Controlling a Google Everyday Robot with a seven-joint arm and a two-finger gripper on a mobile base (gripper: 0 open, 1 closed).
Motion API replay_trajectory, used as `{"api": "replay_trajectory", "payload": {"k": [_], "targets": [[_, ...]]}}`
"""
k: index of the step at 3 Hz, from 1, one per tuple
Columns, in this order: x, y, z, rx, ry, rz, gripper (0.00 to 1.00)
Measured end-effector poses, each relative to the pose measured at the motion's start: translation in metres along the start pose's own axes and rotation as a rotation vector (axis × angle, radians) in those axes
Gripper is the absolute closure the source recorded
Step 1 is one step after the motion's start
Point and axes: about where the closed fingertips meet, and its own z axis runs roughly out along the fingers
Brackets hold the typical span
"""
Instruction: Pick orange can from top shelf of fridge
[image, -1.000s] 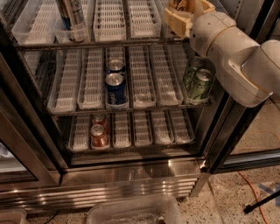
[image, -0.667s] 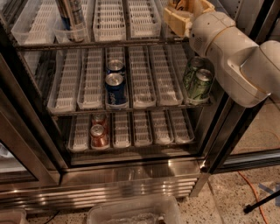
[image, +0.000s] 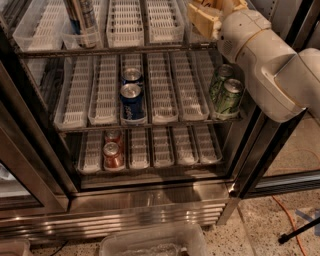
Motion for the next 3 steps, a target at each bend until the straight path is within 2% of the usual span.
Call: {"api": "replay_trajectory", "payload": {"k": [3], "targets": [[-0.018, -0.003, -0.006, 0.003, -0.059, -0.031, 1.0]]}}
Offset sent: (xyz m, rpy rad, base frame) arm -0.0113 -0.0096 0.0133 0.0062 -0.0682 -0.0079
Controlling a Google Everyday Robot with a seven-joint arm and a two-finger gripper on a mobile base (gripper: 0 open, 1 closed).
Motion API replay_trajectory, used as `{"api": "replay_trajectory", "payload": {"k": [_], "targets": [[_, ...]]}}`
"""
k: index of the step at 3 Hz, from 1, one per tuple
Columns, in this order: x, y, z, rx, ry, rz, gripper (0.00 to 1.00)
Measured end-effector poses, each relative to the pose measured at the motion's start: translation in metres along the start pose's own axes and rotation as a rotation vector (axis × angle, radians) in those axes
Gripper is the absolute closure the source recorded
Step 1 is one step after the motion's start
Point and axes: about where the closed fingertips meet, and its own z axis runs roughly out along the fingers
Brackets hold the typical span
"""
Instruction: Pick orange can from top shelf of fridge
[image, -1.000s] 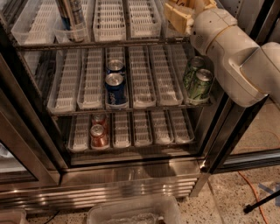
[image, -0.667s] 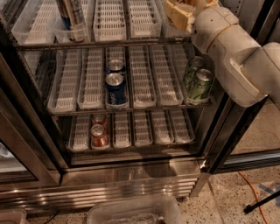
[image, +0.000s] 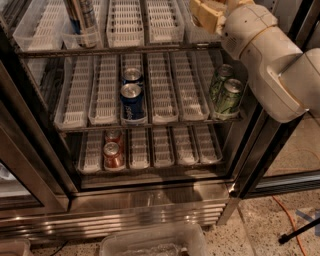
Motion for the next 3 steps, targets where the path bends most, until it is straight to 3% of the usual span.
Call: {"api": "replay_trajectory", "payload": {"k": [3], "targets": [[-0.032, 0.004, -0.009, -0.017, -0.084, -0.062, 1.0]]}}
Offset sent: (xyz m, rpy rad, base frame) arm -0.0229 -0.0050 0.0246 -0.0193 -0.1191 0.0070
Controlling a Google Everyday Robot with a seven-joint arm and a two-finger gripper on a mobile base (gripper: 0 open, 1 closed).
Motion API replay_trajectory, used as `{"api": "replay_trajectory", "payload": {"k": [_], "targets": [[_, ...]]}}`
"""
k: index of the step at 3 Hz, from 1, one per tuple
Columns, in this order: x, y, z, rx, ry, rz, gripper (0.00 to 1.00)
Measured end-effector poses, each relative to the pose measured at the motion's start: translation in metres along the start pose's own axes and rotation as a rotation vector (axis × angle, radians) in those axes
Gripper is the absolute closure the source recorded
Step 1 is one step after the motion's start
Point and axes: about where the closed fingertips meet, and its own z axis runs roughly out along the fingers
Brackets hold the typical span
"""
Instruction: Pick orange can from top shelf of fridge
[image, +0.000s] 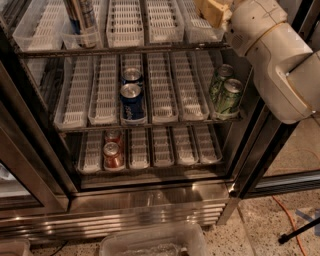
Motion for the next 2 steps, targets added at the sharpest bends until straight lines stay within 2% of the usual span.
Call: {"api": "replay_trajectory", "payload": {"k": [1, 2], "targets": [[-0.01, 0.006, -0.006, -0.017, -0.006, -0.017, 1.0], [-0.022, 0.035, -0.011, -0.11, 0.012, 0.015, 1.0]]}}
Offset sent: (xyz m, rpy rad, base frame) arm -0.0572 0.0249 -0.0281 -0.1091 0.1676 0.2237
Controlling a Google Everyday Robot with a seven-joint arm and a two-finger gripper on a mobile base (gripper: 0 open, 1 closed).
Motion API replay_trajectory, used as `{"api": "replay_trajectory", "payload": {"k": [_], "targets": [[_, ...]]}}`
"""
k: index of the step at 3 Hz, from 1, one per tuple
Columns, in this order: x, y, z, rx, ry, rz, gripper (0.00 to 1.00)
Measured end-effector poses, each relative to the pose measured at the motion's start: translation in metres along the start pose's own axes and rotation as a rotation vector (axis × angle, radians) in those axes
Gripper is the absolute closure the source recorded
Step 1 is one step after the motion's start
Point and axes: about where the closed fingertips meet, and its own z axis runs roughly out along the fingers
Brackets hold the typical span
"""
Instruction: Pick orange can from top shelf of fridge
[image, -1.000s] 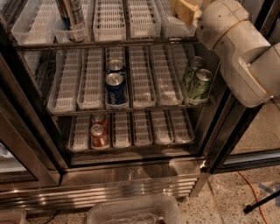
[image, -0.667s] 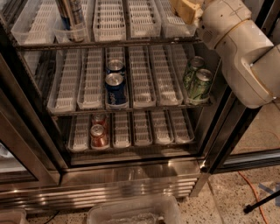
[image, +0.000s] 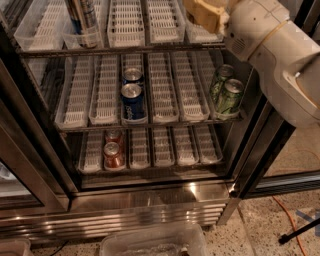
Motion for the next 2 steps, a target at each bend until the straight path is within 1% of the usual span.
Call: {"api": "replay_trajectory", "payload": {"k": [1, 2], "targets": [[-0.007, 0.037, -0.004, -0.152, 0.057, 0.033, 1.0], [0.003, 0.05, -0.024, -0.255, 0.128, 0.097, 1.0]]}}
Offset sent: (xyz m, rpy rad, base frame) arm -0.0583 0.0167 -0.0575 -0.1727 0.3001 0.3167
